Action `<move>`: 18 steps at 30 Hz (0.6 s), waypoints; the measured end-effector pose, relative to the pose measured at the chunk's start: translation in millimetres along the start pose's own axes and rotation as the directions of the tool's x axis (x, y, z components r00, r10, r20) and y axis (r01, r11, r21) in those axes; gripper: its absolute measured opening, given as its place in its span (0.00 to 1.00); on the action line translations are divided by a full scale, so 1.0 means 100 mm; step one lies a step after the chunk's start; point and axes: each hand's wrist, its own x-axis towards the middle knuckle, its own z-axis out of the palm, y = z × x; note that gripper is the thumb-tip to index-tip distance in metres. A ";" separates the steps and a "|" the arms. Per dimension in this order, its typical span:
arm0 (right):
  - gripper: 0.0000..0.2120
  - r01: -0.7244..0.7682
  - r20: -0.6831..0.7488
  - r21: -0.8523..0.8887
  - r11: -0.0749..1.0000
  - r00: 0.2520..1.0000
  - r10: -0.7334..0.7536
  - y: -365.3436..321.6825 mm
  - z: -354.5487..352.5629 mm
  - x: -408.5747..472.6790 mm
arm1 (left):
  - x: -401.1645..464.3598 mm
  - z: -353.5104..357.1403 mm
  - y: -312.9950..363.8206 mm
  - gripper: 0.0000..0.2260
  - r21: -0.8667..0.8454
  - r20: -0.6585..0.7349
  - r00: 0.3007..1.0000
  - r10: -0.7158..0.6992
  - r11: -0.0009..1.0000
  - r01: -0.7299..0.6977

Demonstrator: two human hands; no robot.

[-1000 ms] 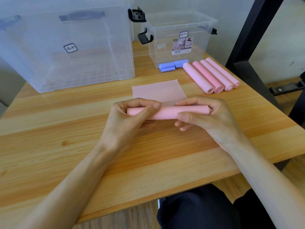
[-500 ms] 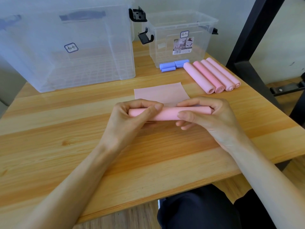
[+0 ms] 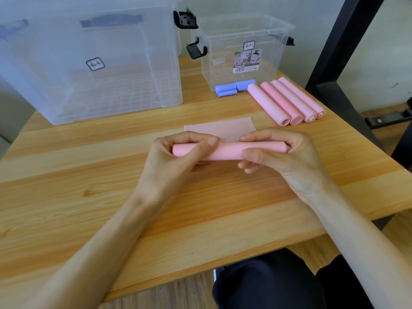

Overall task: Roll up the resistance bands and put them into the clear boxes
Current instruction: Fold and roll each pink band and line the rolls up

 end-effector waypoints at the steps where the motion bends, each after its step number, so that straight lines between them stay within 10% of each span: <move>1: 0.11 -0.003 -0.017 0.002 1.000 1.000 0.003 0.00 0.00 0.00 | 0.00 0.00 0.00 0.10 0.018 0.003 1.000 0.022 1.000 -0.022; 18: 0.12 -0.026 -0.031 0.018 1.000 0.999 0.026 0.00 0.00 0.01 | 0.01 -0.01 -0.01 0.07 0.069 -0.001 0.995 0.101 0.993 -0.100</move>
